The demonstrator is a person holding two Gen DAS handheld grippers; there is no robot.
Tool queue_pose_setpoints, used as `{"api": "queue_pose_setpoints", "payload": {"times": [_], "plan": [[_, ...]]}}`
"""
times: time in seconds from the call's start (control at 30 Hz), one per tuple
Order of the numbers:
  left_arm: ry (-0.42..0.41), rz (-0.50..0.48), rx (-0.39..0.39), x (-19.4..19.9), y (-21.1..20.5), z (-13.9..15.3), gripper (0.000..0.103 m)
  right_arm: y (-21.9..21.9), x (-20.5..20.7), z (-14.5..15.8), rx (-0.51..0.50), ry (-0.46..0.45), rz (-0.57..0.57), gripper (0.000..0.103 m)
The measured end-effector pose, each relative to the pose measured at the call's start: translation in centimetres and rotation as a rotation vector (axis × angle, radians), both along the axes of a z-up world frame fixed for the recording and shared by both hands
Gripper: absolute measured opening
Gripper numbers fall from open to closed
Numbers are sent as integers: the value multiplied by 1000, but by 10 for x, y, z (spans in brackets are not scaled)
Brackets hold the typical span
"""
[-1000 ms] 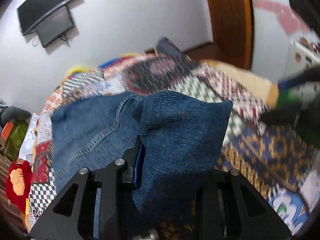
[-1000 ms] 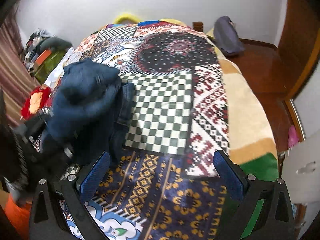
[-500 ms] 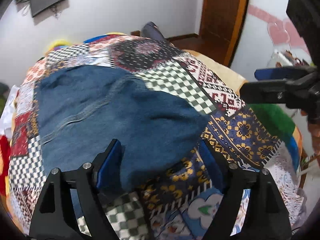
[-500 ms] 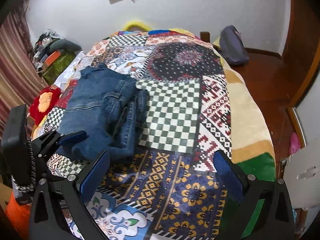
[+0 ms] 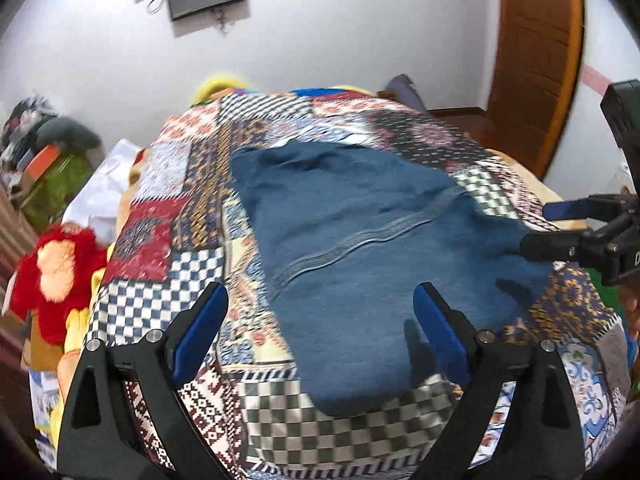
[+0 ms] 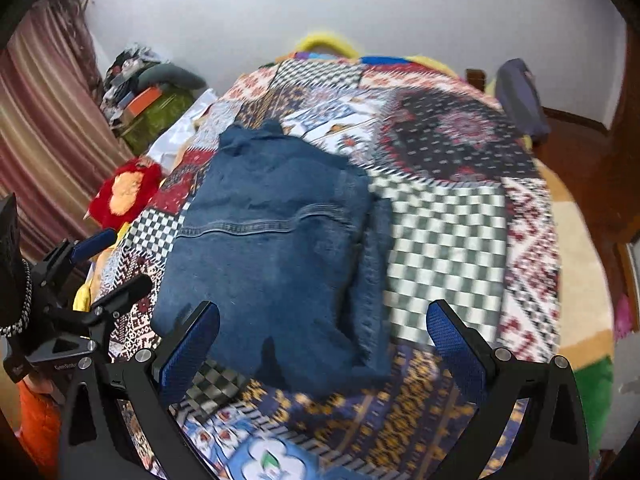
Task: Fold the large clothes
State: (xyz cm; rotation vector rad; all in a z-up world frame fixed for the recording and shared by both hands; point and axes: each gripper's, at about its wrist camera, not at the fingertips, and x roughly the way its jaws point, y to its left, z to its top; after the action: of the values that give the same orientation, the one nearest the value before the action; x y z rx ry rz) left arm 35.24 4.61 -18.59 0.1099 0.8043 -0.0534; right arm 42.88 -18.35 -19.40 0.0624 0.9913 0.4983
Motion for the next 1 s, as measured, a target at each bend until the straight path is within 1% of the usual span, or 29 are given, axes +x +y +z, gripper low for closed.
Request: {"api": "queue_pose_setpoints", "payload": {"times": [0.1, 0.2, 0.27, 0.3, 0.33, 0.37, 0.43, 0.5, 0.53, 0.6, 0.73, 0.83, 0.87, 0.93, 1.0], "plan": [[27, 23, -8, 6, 10, -12, 94, 18, 11, -15, -7, 37, 27, 103], [65, 35, -16, 16, 15, -28, 94, 29, 20, -34, -36, 75, 36, 103], [95, 45, -22, 22, 16, -41, 95, 32, 26, -51, -79, 93, 39, 103], [103, 44, -37, 23, 17, -46, 95, 32, 30, -61, -99, 109, 40, 103], [101, 51, -51, 24, 19, -51, 97, 28, 33, -67, -84, 125, 43, 103], [90, 61, -54, 24, 20, -52, 102, 23, 35, -71, -62, 142, 41, 103], [74, 63, -54, 22, 22, -55, 103, 7, 40, -77, -22, 185, 13, 103], [73, 58, -54, 20, 22, -56, 103, -6, 41, -79, -6, 199, -13, 103], [75, 56, -58, 19, 23, -56, 103, -13, 40, -78, -11, 190, -31, 103], [82, 50, -59, 17, 22, -55, 103, -24, 35, -77, -13, 179, -30, 103], [61, 52, 0, 6, 18, -48, 103, -32, 23, -72, -56, 143, -33, 103], [58, 59, 27, -1, 22, -43, 103, -31, 14, -59, -115, 98, -31, 103], [56, 77, 44, -3, 23, -41, 103, -28, 13, -55, -130, 90, -30, 103], [34, 94, 76, -6, 23, -35, 103, -26, 10, -47, -163, 69, -25, 103], [16, 94, 82, -7, 24, -30, 103, -24, 9, -40, -178, 50, -19, 103]]}}
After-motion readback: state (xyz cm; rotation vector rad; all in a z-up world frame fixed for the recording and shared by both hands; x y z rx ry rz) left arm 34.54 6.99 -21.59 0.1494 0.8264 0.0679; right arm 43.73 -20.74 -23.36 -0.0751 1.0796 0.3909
